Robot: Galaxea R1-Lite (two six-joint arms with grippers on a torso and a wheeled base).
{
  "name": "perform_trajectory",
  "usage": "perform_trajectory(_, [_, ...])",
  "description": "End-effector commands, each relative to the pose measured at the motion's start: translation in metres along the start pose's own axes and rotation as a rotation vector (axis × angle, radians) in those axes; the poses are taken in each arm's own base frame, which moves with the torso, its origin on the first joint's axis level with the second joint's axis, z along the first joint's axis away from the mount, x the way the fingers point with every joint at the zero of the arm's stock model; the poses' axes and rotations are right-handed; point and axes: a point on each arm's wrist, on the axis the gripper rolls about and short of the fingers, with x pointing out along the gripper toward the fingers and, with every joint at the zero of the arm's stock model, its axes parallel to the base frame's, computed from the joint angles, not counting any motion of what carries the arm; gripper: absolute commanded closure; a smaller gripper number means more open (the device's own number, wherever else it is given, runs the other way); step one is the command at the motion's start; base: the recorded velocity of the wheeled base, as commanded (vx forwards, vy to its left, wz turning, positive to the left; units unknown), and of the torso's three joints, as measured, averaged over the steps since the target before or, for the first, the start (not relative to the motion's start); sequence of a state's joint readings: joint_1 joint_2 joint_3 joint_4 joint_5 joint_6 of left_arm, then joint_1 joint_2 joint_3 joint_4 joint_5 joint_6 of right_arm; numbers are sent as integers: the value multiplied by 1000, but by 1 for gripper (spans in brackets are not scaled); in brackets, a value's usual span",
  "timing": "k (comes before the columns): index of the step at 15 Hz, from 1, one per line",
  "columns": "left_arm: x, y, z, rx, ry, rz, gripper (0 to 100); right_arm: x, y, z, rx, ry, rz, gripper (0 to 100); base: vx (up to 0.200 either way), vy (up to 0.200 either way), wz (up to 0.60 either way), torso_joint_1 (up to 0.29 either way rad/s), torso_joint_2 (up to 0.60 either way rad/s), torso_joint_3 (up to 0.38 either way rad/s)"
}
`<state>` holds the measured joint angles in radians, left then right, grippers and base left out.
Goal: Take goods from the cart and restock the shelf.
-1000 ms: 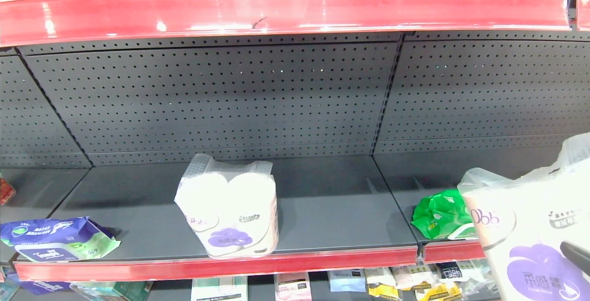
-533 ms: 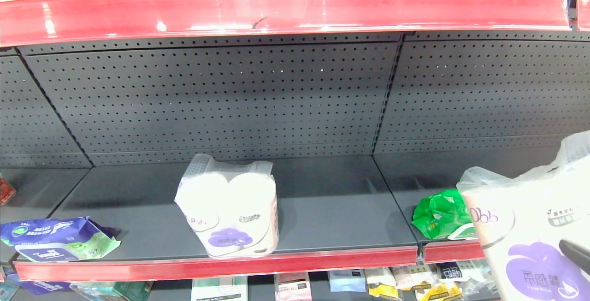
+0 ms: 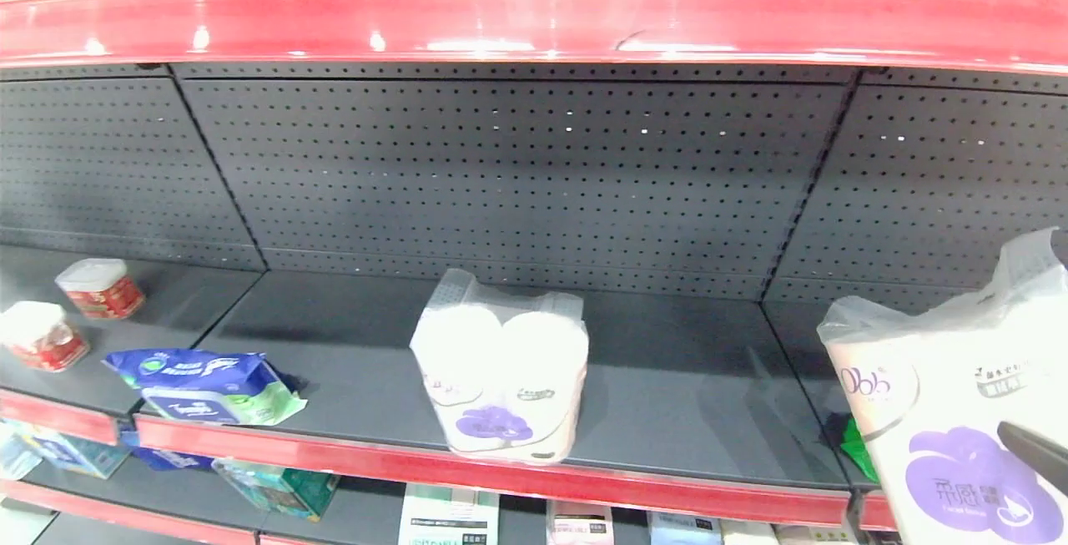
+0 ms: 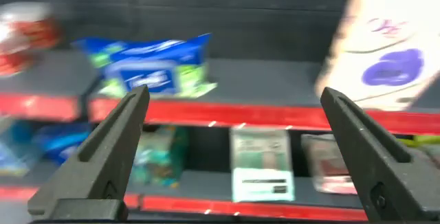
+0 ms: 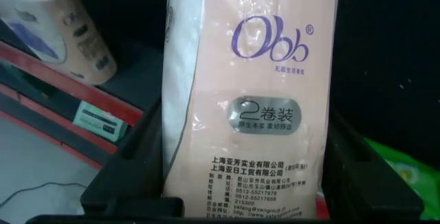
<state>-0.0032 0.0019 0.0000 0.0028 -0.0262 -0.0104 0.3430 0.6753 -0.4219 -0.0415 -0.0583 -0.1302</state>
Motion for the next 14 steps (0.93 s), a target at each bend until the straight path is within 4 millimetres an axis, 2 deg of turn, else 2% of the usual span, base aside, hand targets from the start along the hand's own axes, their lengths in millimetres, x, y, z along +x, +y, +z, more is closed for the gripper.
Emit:
perform_trajectory(1, [0,0,0,0,0,0,0,3,0,0,-1,15,3,100,0,0,0,0,0,0])
perform_trajectory(5, [0,0,0,1,0,0,0,33,1,16,0,6,46,100,0,0,0,0,0,0])
perform_trajectory(6, [0,0,0,1,0,0,0,49,2,18,4,2,89,100,0,0,0,0,0,0])
perform_trajectory(7, [0,0,0,1,0,0,0,56,3,18,5,8,104,100,0,0,0,0,0,0])
perform_trajectory(9, [0,0,0,1,0,0,0,83,5,19,9,24,160,100,0,0,0,0,0,0])
perform_trajectory(10, [0,0,0,1,0,0,0,85,5,19,9,24,163,100,0,0,0,0,0,0])
perform_trajectory(11, [0,0,0,1,0,0,0,106,3,18,16,23,168,100,0,0,0,0,0,0])
perform_trajectory(12, [0,0,0,1,0,0,0,115,-1,17,19,15,177,100,0,0,0,0,0,0])
perform_trajectory(14, [0,0,0,1,0,0,0,143,-21,14,33,-1,191,100,0,0,0,0,0,0])
